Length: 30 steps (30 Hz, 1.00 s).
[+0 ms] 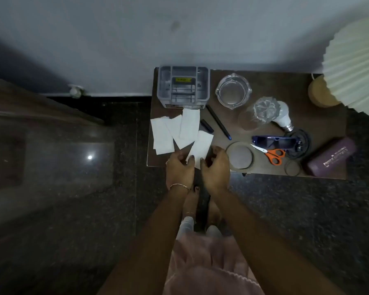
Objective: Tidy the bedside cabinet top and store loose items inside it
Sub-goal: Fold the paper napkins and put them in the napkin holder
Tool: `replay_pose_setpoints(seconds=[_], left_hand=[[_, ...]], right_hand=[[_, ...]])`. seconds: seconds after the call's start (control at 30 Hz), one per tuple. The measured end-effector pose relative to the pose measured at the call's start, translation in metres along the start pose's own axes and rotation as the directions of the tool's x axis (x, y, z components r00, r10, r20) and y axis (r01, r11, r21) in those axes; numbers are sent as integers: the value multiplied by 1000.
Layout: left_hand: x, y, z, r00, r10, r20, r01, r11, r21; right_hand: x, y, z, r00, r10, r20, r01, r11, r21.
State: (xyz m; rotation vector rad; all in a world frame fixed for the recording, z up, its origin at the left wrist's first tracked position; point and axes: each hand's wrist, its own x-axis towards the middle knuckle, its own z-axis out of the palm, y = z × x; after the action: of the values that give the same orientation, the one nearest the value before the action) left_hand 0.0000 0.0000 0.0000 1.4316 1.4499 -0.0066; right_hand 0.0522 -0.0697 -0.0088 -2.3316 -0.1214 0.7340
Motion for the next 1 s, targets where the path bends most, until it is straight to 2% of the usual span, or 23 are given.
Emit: replay_pose_setpoints(seconds=[0.07,0.17,0.33,0.57,0.7,0.73,0.83,1.0], left_hand=[[1,0,3,1000,-7,-8,7,999,48],[1,-8,10,1000,-19,17,18,997,81],[3,-14,16,992,-106,67,103,994,39],[-9,-18,14,980,-49,193,64,995,-72],[-21,-7,9,964,-53,260,102,978,-179],[-22,-3,6,964,-54,259,106,976,-191],[-21,13,-6,972,-35,232,89,970,-226],[-3,48,-31,996,-3,85,31,944,-329]], right_hand=[[2,2,6,998,65,-15,-63,994,85],[0,6,16,995,96,-18,-93,988,123],[2,10,16,984,176,-14,-171,969,181],[-6,21,13,971,240,5,-228,917,327],[-11,9,-7,940,335,73,-315,759,570],[-11,4,-14,939,332,87,-312,719,622],[-7,-16,-32,955,271,122,-280,680,678],[10,-60,-36,964,190,187,-266,649,713]])
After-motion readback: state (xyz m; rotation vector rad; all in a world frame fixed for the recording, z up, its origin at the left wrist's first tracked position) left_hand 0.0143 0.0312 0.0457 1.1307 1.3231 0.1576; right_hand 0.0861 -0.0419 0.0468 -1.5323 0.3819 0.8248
